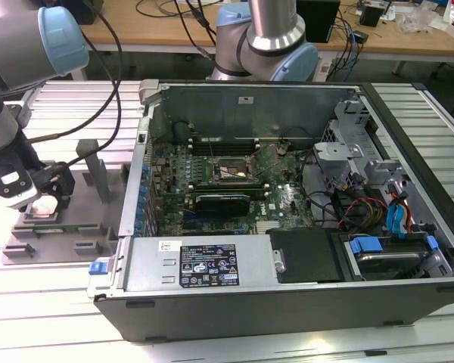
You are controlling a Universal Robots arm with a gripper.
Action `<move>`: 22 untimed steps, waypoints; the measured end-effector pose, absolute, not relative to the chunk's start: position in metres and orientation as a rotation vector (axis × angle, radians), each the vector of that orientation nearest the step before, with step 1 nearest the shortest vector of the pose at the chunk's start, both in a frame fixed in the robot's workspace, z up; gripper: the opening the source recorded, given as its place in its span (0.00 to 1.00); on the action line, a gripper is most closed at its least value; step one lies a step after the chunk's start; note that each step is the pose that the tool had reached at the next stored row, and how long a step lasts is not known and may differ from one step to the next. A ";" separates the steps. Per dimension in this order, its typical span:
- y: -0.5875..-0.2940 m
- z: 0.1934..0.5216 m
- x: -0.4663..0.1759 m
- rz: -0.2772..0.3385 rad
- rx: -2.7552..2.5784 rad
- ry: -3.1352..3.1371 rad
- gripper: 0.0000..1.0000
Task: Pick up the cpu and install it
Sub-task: 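Pick up the cpu and move it towards the insertion slot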
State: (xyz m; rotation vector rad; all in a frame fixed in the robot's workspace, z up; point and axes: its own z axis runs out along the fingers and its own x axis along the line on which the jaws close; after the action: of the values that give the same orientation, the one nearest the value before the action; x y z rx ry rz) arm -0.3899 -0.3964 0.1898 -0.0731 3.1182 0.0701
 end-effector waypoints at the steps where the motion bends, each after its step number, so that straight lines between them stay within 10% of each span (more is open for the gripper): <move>1: -0.395 0.189 -0.390 0.070 -0.083 3.118 0.78; 22: -0.395 0.188 -0.390 0.070 -0.092 3.118 0.69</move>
State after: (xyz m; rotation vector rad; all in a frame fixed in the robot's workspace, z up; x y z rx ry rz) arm -0.3903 -0.3950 0.1884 -0.0924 3.1181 0.0702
